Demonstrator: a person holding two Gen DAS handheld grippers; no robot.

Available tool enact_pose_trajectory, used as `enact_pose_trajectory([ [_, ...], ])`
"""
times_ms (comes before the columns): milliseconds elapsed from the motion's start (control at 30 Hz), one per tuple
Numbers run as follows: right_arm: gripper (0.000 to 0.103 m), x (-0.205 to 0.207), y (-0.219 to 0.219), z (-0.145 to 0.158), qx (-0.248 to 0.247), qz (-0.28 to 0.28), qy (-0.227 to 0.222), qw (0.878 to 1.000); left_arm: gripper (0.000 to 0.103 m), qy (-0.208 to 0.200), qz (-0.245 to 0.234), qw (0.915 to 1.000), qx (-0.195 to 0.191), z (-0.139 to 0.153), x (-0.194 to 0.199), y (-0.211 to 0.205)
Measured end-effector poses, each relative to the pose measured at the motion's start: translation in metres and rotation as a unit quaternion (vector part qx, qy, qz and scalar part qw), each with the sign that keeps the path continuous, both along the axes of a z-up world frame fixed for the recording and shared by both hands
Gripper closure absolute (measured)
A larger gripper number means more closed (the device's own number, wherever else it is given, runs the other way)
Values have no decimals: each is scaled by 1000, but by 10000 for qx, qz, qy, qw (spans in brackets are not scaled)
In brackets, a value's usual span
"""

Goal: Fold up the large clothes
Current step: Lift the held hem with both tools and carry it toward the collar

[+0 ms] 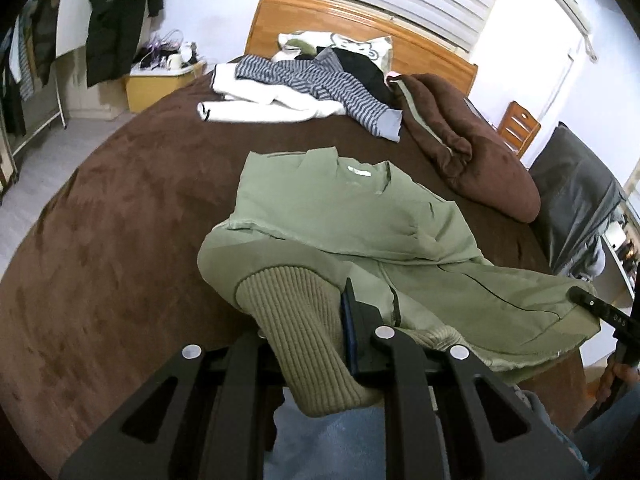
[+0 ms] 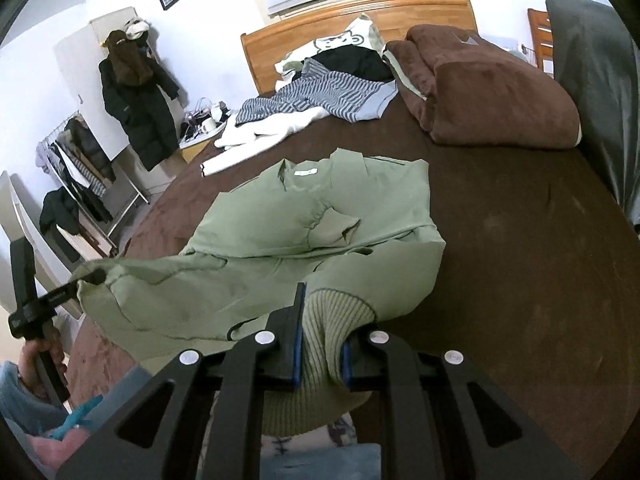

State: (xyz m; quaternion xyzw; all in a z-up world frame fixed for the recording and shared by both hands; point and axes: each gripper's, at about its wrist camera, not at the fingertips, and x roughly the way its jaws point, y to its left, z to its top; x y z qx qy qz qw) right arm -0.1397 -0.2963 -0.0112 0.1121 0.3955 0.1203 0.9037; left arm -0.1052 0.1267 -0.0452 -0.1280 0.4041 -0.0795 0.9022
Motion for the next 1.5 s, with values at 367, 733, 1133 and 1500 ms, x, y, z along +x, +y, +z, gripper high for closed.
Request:
enact_pose_trajectory([
  [367,89,43,-2,11,65,-72,-402,9991,85,-104,-174,9997,99,12,42,-4],
  [733,89,163,1,33,-72,-221,-962,9951,85,-663,-142,9977,-66,33,160,-7],
  [1133,87,355,6,-50,-307,-404,-228,9985,84,105,-227,9993,280,-54,350,-23],
  [1500,83,438,-2,-182,-502,-475,1112,9914,80,990,-162,9942,398,-169,419,-33],
])
